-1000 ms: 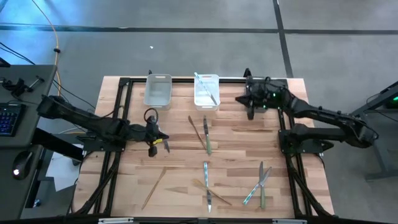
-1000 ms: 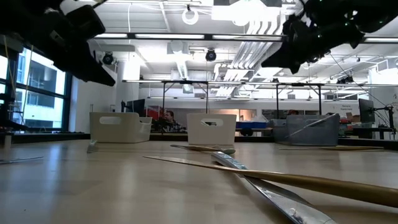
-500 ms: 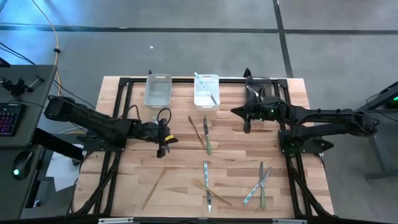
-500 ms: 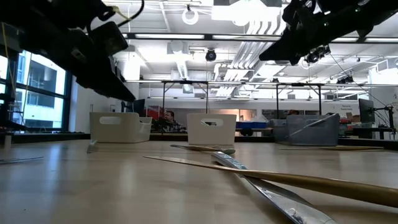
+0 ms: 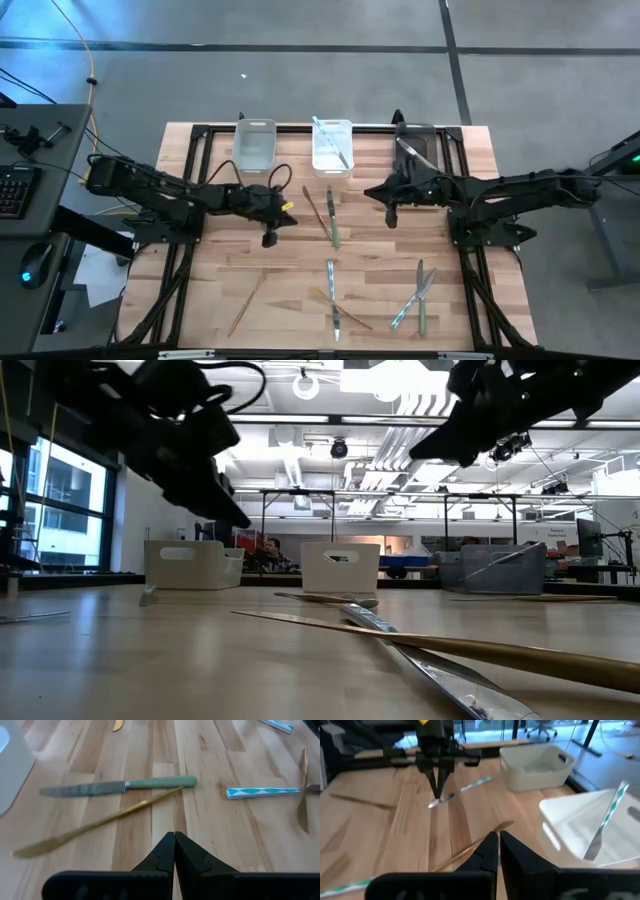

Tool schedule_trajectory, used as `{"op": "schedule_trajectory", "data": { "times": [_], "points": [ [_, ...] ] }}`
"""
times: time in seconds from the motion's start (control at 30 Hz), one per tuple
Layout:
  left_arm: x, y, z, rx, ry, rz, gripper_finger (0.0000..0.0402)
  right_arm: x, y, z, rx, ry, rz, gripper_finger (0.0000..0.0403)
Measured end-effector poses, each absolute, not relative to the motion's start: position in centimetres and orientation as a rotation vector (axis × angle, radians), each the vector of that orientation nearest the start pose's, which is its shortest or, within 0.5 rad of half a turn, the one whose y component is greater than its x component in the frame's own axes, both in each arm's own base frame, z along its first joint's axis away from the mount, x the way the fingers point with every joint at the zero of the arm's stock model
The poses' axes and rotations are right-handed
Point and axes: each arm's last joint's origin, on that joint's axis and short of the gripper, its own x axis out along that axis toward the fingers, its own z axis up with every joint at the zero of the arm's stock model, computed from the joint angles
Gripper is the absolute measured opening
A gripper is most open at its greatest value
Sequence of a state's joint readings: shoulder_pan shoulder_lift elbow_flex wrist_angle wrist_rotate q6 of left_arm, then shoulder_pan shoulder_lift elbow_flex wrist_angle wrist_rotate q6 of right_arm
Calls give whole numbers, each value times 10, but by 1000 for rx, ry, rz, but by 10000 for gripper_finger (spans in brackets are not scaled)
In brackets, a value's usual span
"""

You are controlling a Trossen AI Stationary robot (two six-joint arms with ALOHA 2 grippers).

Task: Sort silverware by color (type)
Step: Put the top left gold table knife into the gray bin

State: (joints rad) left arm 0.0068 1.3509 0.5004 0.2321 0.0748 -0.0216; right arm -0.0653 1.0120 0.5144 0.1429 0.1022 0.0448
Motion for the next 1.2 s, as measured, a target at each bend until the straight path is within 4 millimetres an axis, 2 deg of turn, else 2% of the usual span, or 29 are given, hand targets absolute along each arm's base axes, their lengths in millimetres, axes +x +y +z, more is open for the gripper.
{"op": "schedule_trajectory", "data": {
  "times": [0.17,0.33,0.57,0.73,0.93,1.2],
  "points": [
    [267,1,158,32,641,-83,6,226,-16,215,39,403,-169,0],
    [295,1,162,131,669,-149,36,237,-17,207,27,391,-165,0],
    [330,1,153,268,823,-277,85,240,-17,206,13,383,-162,1],
    [351,5,146,322,844,-296,109,240,-17,207,11,378,-161,1],
    [362,18,142,341,874,-283,115,239,-17,206,10,385,-161,1],
    [359,33,135,381,931,-239,115,239,-17,205,10,392,-161,1]
  ]
}}
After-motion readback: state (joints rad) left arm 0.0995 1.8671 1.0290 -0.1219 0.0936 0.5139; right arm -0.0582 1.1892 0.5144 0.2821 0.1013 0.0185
